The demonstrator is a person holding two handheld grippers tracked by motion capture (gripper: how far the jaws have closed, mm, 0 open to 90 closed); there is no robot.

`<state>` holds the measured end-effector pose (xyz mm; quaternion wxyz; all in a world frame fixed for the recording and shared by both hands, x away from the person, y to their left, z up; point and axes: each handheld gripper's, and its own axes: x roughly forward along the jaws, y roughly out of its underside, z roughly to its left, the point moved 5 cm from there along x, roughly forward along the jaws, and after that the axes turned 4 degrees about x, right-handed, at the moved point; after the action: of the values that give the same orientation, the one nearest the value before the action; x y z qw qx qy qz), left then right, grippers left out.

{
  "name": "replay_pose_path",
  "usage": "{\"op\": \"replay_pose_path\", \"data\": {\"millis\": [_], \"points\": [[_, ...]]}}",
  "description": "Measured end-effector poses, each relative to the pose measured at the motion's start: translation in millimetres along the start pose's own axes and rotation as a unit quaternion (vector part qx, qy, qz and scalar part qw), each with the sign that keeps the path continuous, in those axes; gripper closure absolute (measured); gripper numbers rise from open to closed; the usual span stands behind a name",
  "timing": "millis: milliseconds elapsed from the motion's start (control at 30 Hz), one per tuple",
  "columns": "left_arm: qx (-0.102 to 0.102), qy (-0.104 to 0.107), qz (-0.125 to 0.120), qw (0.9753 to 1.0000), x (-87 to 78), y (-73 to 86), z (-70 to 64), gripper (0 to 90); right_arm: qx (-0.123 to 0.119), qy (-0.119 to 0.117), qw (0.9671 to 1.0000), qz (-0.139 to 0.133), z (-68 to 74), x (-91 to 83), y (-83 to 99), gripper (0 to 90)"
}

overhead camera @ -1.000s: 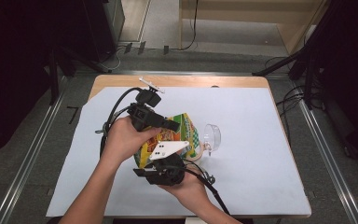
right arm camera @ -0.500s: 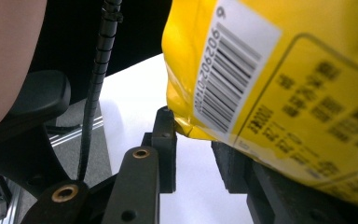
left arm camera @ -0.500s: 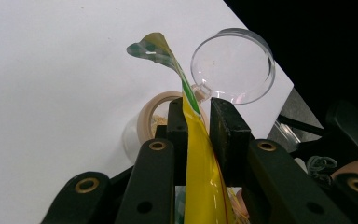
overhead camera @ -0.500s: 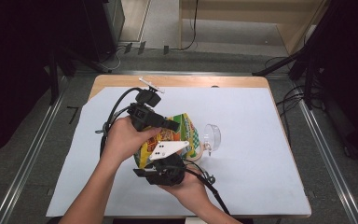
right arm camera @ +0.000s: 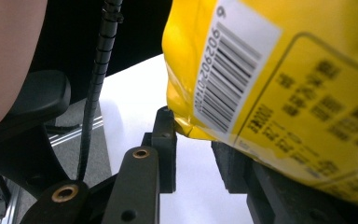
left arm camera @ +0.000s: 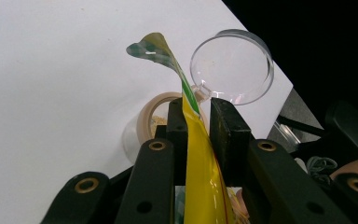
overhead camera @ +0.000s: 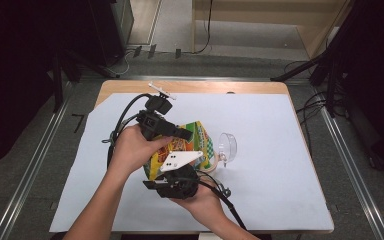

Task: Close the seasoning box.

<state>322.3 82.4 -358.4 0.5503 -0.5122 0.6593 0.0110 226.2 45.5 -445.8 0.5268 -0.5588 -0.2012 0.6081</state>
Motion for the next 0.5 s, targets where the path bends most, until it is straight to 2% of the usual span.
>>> {"op": "replay_pose_path", "data": {"millis": [500], "points": [[0.000,0.000,0.003,1.0000,0.8,0.3,-0.6,78.5,0.002,0.000,1.0000,-0.001,0.1,0.3,0.9,72.5]]}}
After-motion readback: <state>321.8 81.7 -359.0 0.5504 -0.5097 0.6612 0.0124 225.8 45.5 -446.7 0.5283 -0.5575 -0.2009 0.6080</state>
